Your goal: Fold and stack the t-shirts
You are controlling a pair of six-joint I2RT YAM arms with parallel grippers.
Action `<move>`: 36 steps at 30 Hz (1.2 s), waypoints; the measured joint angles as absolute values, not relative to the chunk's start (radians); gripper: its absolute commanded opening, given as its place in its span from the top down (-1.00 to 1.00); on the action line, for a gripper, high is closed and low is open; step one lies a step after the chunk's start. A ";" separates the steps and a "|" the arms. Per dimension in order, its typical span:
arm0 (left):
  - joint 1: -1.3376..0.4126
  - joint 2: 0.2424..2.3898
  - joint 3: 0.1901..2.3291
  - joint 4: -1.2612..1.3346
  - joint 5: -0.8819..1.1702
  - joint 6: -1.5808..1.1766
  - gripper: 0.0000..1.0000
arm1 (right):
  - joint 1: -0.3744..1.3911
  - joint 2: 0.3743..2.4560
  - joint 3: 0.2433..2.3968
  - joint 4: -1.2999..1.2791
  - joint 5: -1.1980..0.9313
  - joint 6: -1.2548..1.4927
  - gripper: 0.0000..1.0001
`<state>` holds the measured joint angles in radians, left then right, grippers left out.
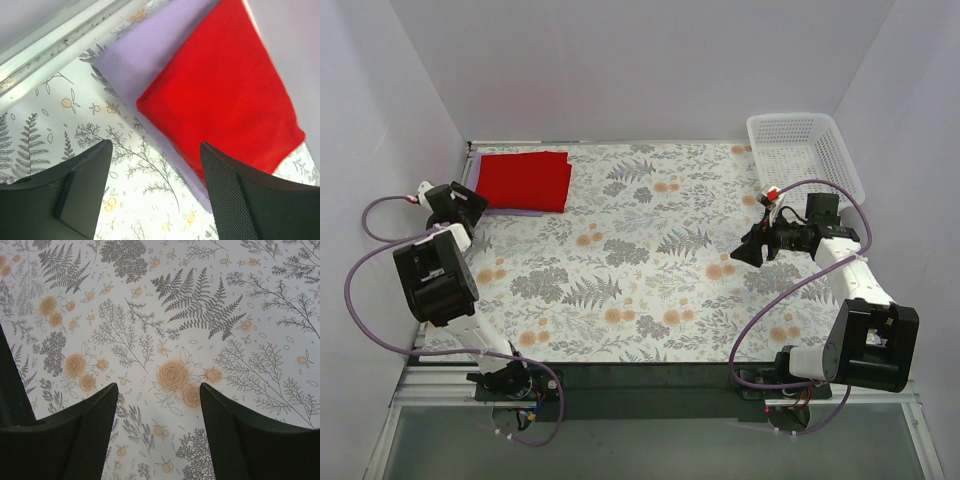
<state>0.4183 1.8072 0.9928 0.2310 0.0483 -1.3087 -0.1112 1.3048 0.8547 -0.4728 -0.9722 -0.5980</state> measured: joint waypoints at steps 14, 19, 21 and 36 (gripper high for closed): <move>0.358 1.423 0.791 0.142 0.555 -1.317 -0.39 | -0.115 1.177 0.833 -0.506 -0.845 -0.664 -0.60; 0.158 1.045 0.673 -0.051 0.512 -1.178 -0.83 | -0.165 1.006 0.786 -0.469 -0.662 -0.588 -0.94; 0.109 0.891 0.667 -0.101 0.480 -1.118 -0.84 | -0.187 0.952 0.786 -0.452 -0.570 -0.544 -0.97; 0.017 0.681 0.649 -0.316 0.437 -1.018 -0.84 | -0.210 0.620 0.718 -0.346 0.000 -0.202 -0.97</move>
